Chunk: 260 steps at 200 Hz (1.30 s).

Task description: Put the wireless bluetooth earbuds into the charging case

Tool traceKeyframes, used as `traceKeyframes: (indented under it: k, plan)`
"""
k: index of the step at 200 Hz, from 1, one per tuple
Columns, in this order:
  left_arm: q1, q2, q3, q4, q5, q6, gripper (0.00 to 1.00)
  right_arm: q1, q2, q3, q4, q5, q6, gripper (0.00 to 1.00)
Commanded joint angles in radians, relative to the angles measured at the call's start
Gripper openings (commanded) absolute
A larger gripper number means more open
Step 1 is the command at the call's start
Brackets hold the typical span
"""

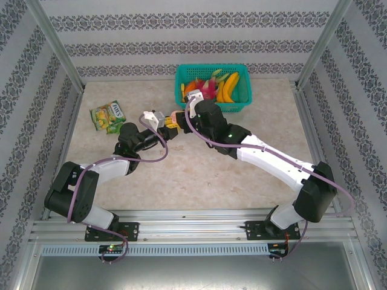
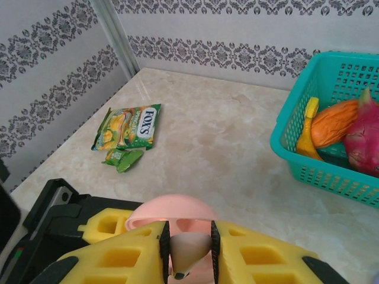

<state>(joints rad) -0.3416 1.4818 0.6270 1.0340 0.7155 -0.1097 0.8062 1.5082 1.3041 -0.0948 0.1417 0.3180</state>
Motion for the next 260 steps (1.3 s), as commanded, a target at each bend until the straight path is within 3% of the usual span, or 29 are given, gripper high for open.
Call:
traceKeyframes:
  k: [1,184,260]
  plan:
    - [-0.016,-0.037,0.024,0.003,0.03,0.016,0.0,-0.011,0.013,-0.005,0.03,0.005,0.013,0.28]
    - [-0.017,-0.06,0.045,-0.046,0.01,0.062,0.0,0.01,0.04,-0.016,-0.033,0.004,0.007,0.28]
    - [-0.016,-0.054,0.035,-0.038,0.013,0.058,0.0,-0.007,0.049,0.112,-0.094,-0.006,0.076,0.51]
